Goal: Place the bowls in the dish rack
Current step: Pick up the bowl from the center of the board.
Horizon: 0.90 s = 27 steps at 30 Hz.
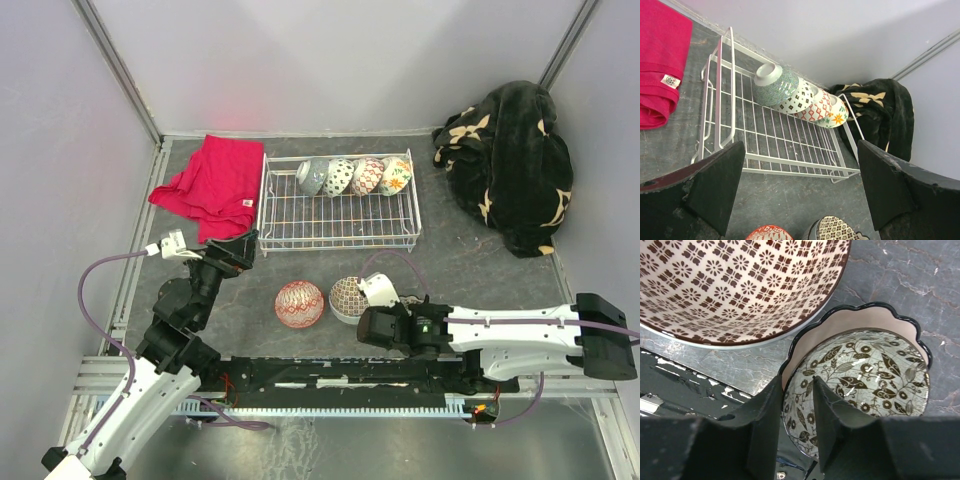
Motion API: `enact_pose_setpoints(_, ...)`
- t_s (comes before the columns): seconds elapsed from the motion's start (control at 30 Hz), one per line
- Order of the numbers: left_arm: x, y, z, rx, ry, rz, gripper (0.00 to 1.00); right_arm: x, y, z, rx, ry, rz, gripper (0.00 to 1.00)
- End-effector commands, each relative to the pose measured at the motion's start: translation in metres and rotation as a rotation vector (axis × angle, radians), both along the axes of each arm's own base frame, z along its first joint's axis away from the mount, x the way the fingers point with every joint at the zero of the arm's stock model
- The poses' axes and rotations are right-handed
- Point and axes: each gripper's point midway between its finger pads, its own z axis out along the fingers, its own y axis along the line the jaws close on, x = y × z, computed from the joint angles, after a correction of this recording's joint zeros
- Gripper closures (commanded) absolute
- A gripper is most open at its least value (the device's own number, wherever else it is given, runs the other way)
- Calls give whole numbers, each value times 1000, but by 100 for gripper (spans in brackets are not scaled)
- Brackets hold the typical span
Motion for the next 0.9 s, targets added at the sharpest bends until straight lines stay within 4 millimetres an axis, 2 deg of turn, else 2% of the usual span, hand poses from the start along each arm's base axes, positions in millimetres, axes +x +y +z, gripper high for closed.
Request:
enact_pose_setpoints(0.0, -3, 1, 23, -5, -70, -7, 1, 0, 10, -3, 37, -3, -13, 64)
enact_pose_setpoints(0.13, -4, 1, 23, -5, -70, -7, 1, 1, 8, -3, 31, -4, -17, 79)
enact_pose_setpoints(0.27, -3, 1, 23, -6, -68, -6, 1, 3, 8, 9, 44, -25, -17, 97)
enact_pose_setpoints(0.53, -3, 1, 22, -6, -66, -5, 1, 8, 14, 56, 117, -81, 12, 98)
enact_pose_setpoints(0.87, -3, 1, 24, -9, -70, -5, 1, 12, 17, 150, 318, -157, 60, 98)
